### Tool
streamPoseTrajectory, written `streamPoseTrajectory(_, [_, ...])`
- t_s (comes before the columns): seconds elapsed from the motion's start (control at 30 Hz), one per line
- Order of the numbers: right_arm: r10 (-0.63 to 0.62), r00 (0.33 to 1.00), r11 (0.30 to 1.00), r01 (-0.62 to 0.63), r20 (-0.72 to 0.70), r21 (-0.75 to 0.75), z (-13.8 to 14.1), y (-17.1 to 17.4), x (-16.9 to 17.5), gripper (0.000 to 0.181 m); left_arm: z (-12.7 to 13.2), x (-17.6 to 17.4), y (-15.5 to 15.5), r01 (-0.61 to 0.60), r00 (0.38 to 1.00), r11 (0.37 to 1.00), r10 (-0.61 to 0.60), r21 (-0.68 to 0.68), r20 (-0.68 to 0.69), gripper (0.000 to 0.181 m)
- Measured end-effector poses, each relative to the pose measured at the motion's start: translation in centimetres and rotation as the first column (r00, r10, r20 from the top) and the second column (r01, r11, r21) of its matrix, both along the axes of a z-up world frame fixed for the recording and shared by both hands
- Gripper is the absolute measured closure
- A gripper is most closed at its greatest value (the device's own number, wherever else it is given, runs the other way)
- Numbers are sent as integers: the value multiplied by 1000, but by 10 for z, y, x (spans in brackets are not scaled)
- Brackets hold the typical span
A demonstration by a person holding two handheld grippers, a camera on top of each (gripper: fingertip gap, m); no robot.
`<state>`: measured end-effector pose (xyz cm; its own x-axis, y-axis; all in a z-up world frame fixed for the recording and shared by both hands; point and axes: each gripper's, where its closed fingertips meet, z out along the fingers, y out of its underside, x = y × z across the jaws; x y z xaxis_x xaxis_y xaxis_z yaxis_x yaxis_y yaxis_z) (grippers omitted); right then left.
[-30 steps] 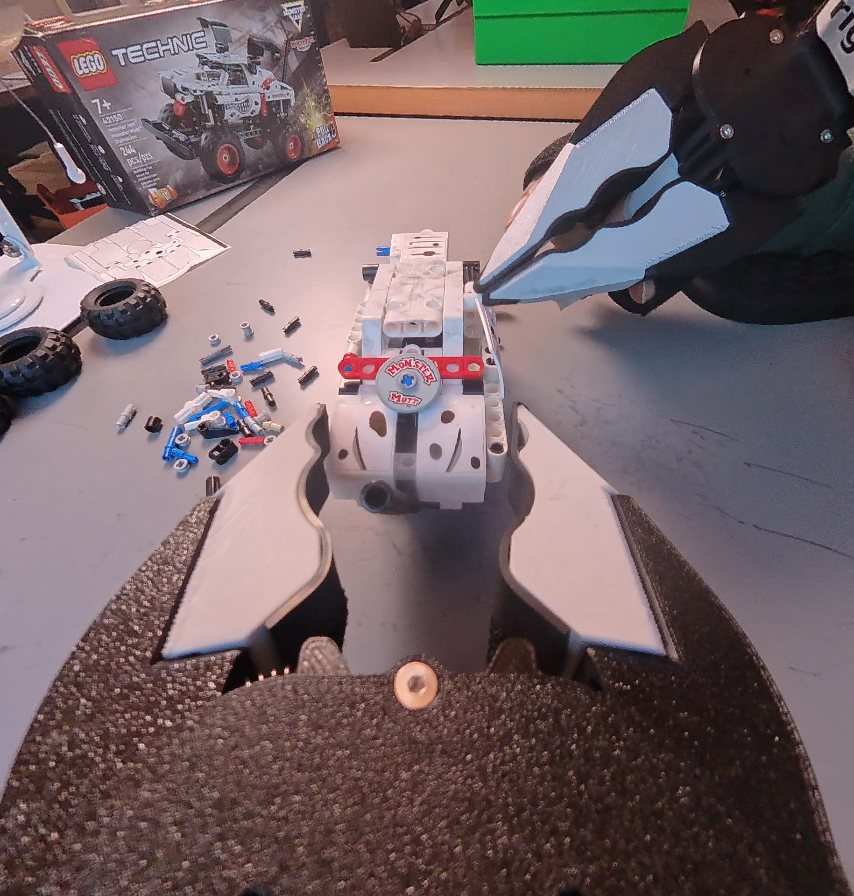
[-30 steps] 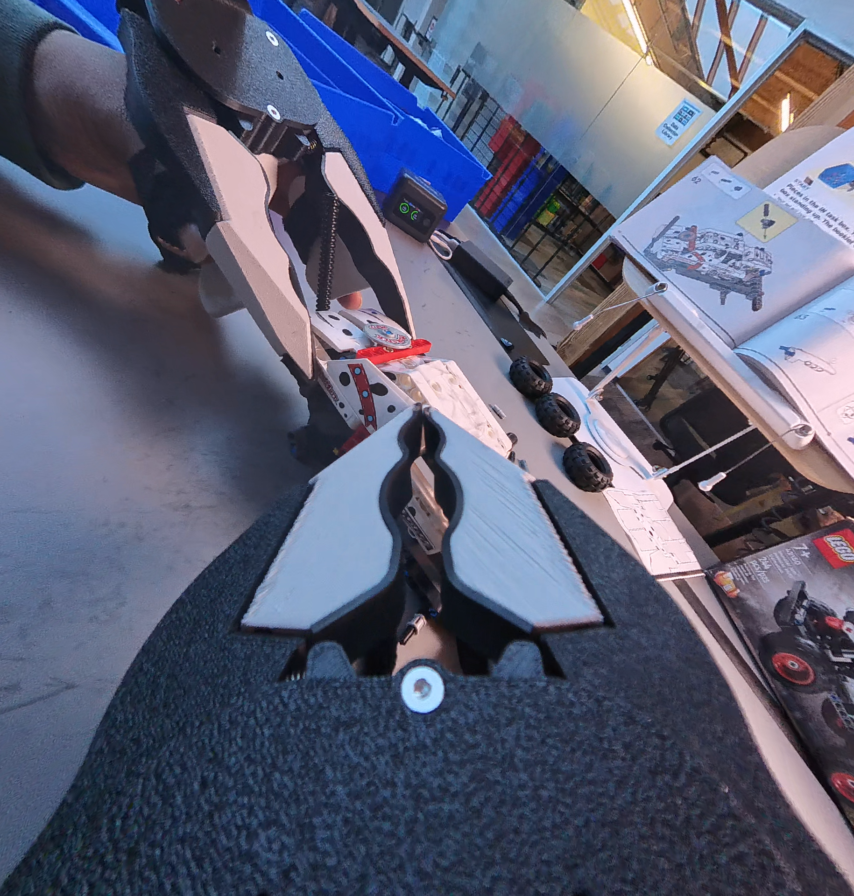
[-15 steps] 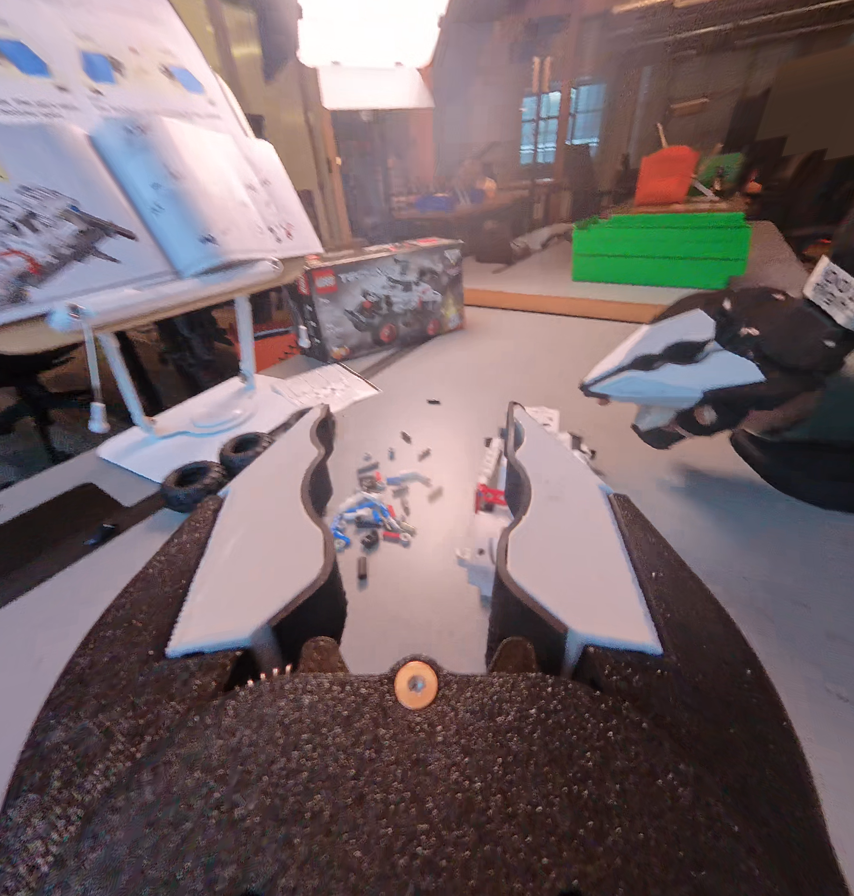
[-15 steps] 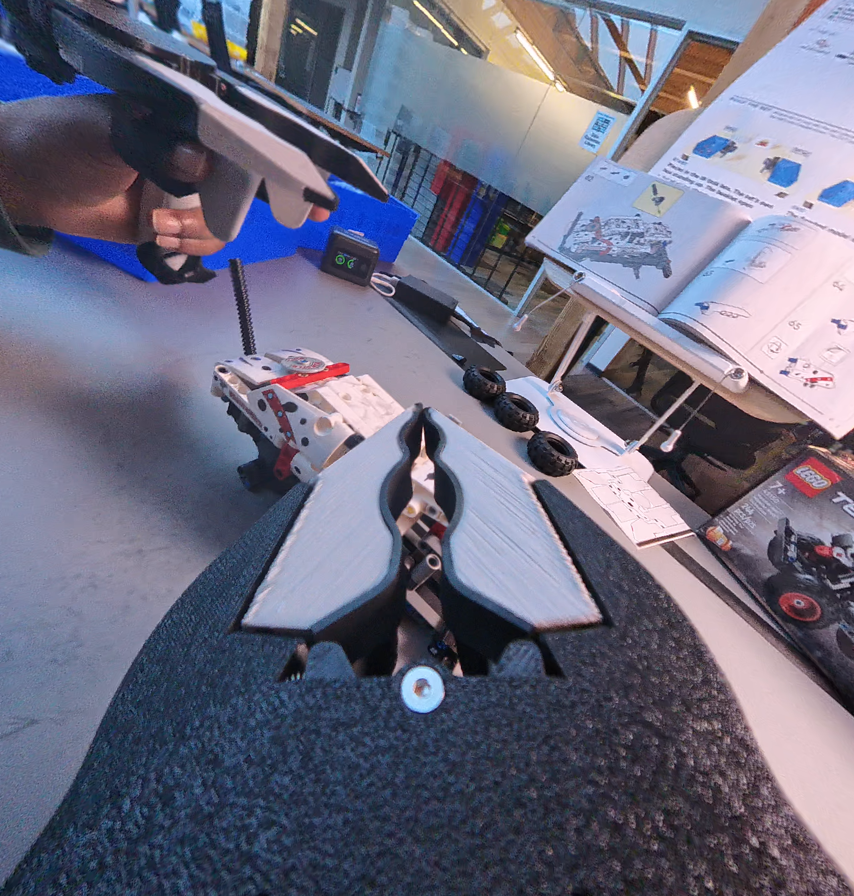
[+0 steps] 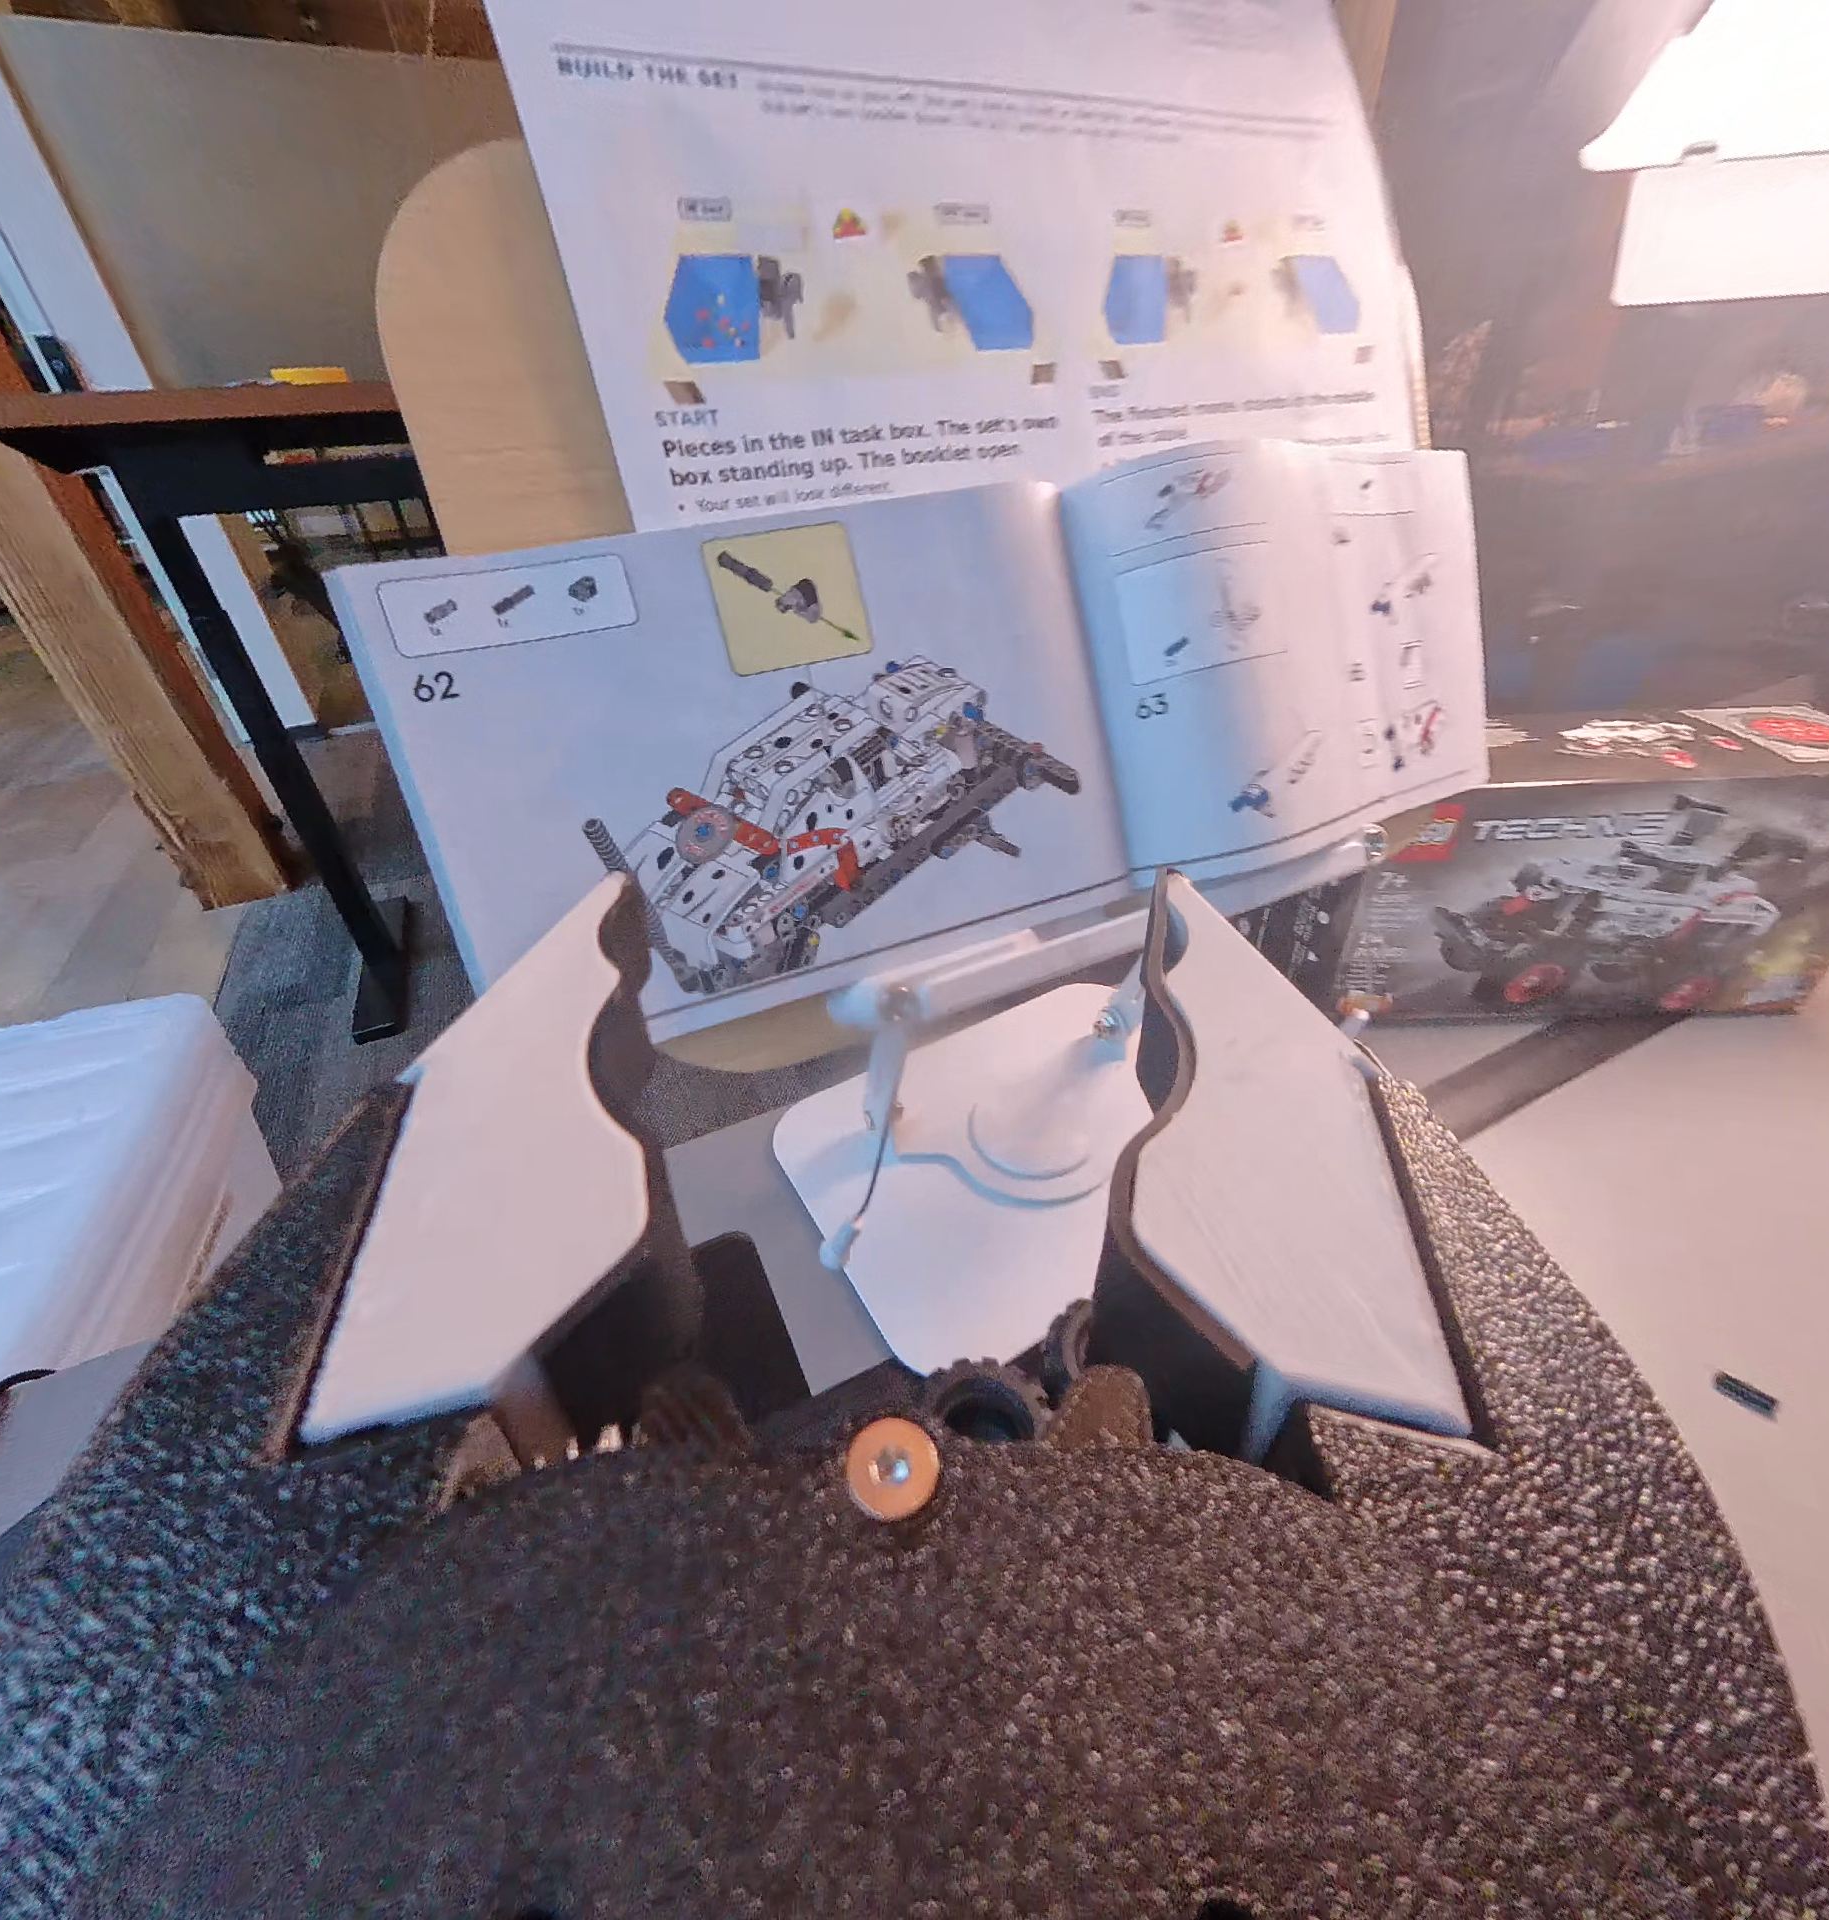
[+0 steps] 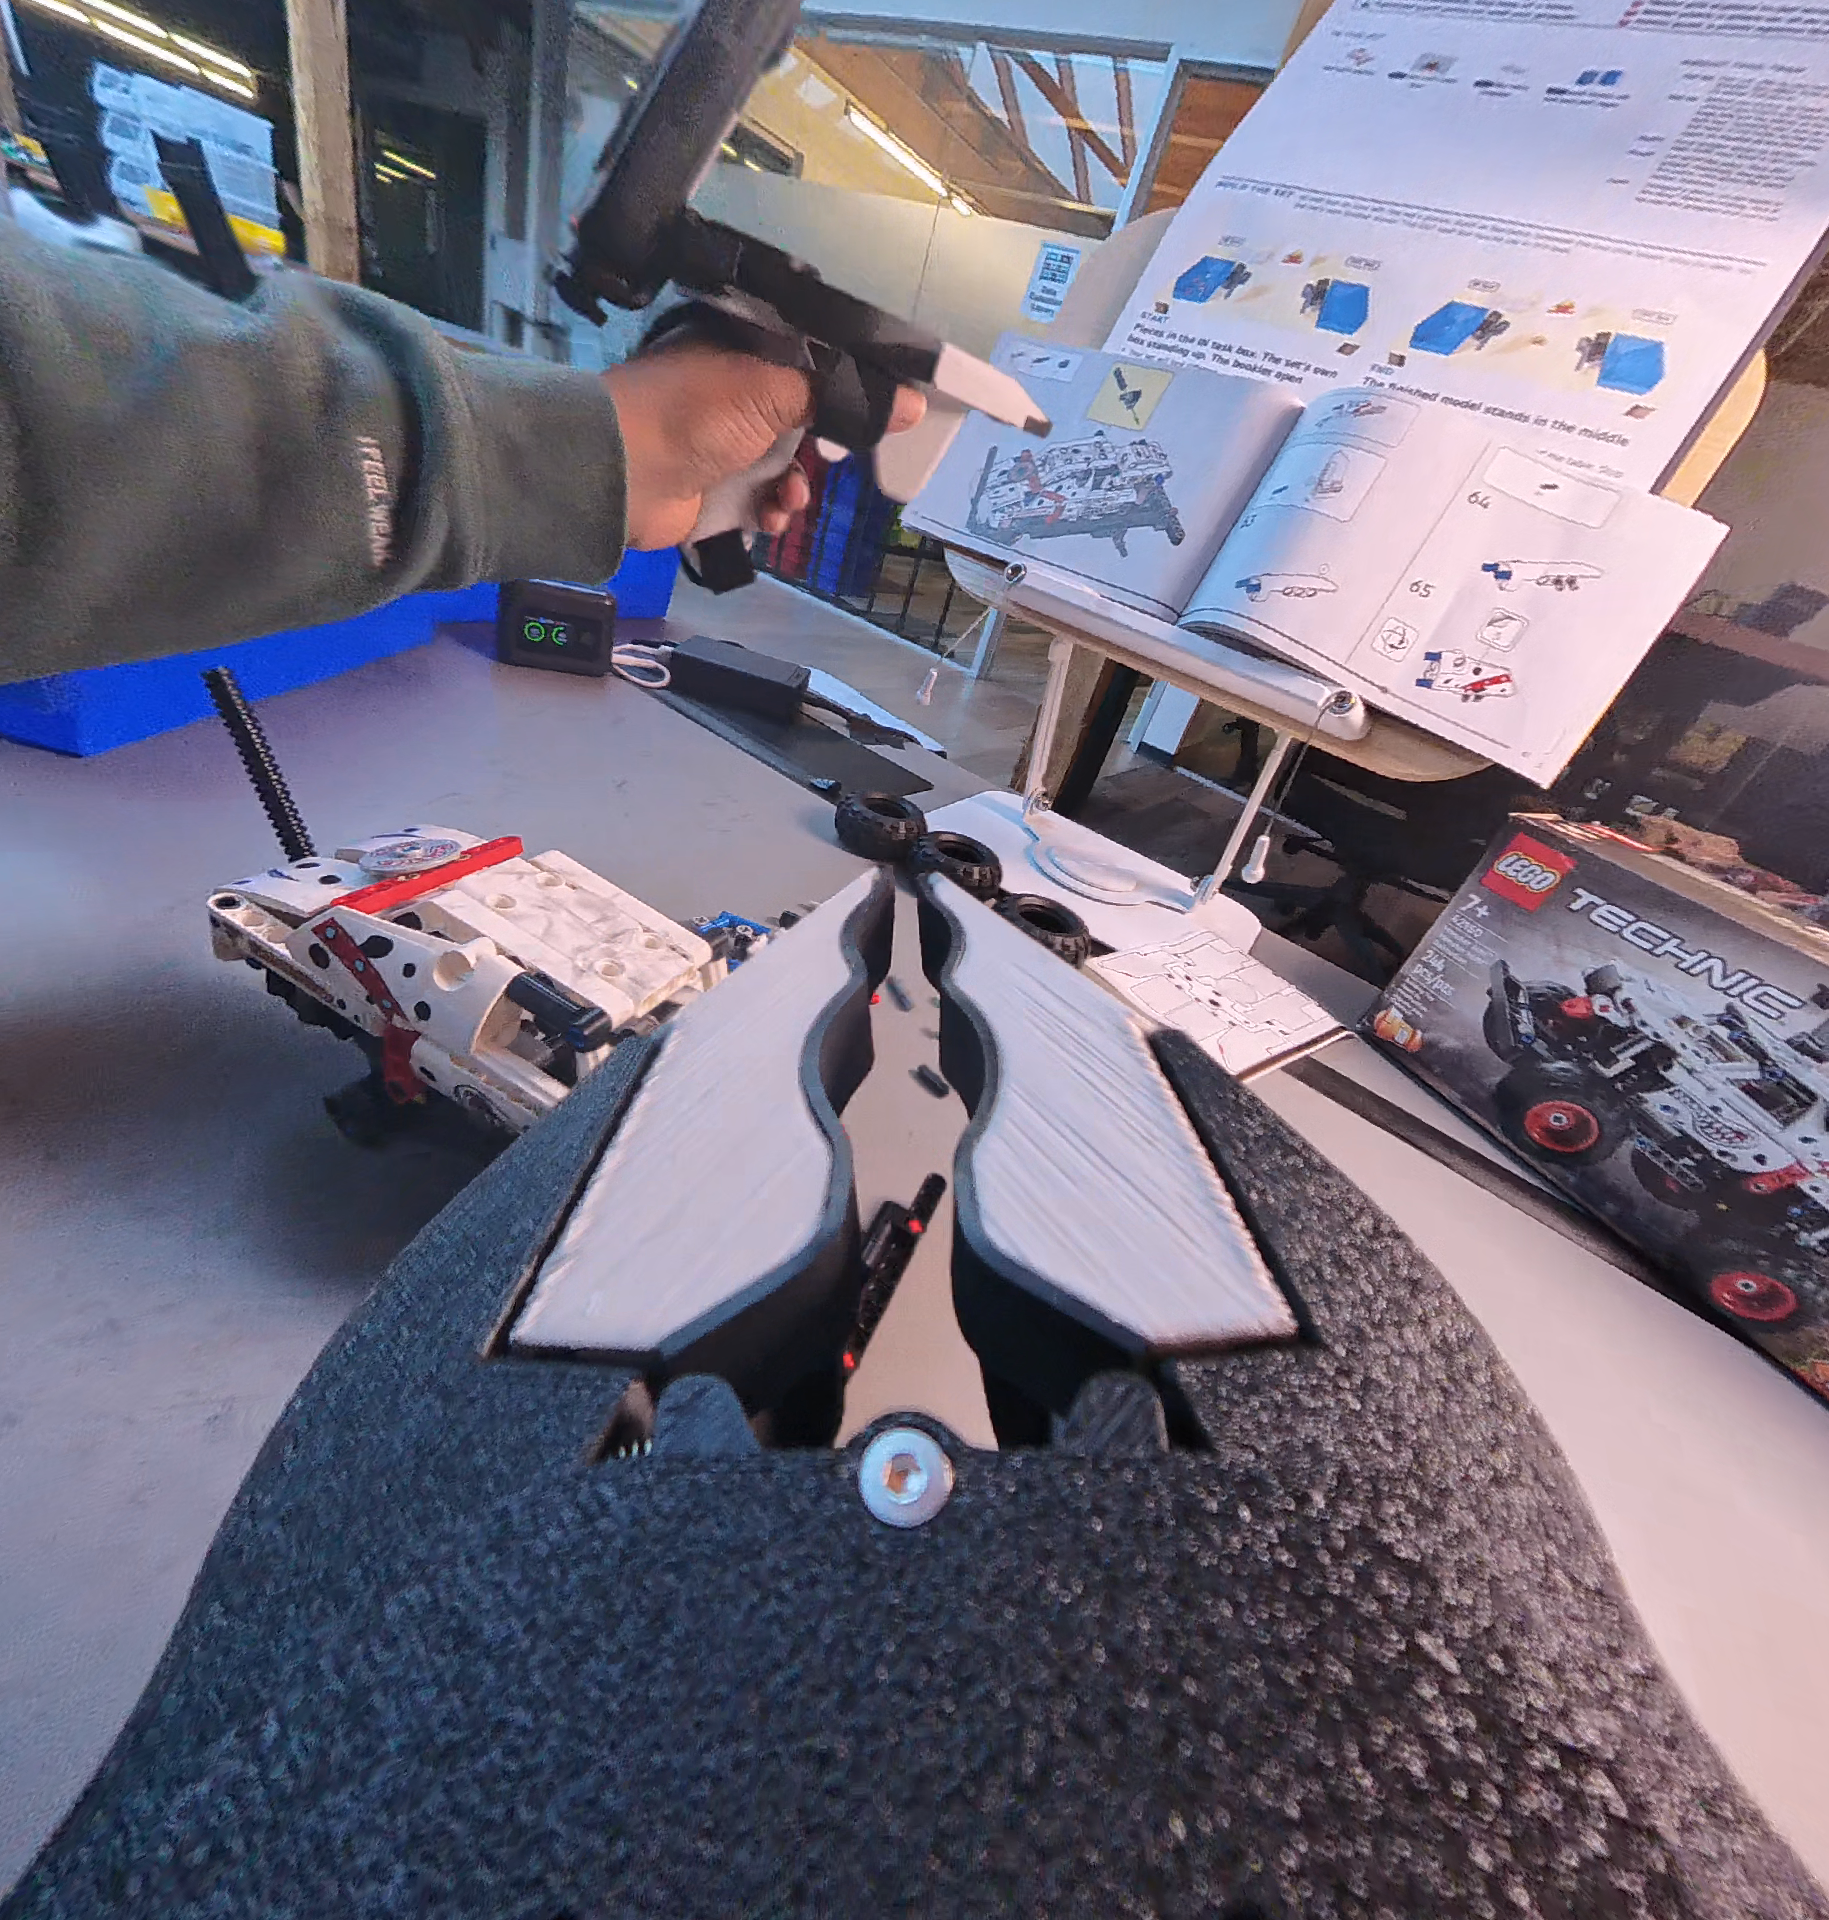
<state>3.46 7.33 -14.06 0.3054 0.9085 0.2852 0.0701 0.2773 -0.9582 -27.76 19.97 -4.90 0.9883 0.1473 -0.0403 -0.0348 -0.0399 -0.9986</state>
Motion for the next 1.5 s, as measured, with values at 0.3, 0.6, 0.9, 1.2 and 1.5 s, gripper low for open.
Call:
streamPoseTrajectory(0.3, [-39,999,999,39,15,-10,-3,20,8,178,-21,-52,54,-148,986,989,147,-12,-79,83])
streamPoseTrajectory(0.6, [-35,999,999,36,29,-29,-7,24,8,178,-30,-43,58,-188,943,982,174,-23,-284,151])
streamPoseTrajectory(0.9, [-32,999,999,33,36,-20,-8,24,8,178,-17,-21,62,-121,952,992,106,-34,-288,172])
streamPoseTrajectory(1.2, [-22,999,1000,22,35,-17,-6,22,9,178,-25,-34,76,-228,946,968,197,-99,-258,85])
streamPoseTrajectory(1.5, [-18,1000,999,19,25,-36,-4,26,12,178,-2,39,83,1,958,1000,-3,-5,-287,160])
